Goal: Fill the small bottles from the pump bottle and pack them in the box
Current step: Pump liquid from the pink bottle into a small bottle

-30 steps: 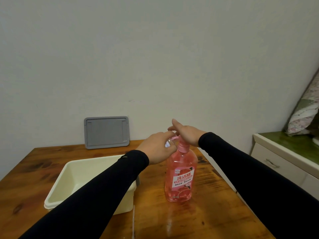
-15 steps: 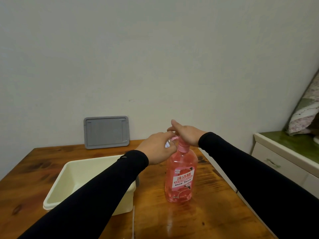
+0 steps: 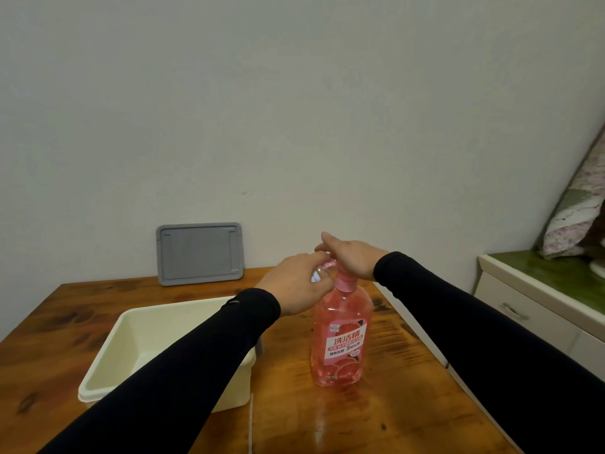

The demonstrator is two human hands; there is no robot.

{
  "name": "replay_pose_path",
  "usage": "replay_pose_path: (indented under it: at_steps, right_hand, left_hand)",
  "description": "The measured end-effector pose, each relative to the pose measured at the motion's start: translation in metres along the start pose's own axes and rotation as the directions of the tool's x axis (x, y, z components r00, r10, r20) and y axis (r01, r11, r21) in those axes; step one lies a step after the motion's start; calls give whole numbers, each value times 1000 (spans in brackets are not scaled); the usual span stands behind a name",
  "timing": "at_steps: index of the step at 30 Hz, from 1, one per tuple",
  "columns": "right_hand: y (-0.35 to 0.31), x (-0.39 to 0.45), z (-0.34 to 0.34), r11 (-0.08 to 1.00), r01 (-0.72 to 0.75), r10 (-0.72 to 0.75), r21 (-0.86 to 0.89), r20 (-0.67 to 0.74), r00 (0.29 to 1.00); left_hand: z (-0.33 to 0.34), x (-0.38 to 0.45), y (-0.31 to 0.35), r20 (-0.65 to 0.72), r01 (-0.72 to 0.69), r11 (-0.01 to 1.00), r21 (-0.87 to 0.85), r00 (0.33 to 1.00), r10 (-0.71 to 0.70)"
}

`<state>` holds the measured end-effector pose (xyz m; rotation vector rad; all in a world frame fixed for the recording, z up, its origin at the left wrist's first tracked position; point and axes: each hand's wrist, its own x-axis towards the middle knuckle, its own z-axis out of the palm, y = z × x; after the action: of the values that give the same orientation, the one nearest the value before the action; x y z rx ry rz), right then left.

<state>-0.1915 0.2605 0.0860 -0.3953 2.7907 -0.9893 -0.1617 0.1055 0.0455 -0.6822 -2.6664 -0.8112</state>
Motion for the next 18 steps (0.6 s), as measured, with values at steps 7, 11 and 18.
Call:
replay_pose_path:
  at_steps: [7,11,18]
  right_hand:
    - [-4,-1,-6,1000,-5,5,11,-10,1000]
    - [1,0,2,999,-12,12,-52,11,1000]
    - [-6,-1,-8,1000,4,-5,-11,-14,1000]
  left_hand:
    - [-3,1,2,-27,3,1000,-15,1000,-4]
    - [3,-2,0,8,16,999,-39,1000,-15]
    - [-5,2,3,-18,10,999,-32,1000,-11]
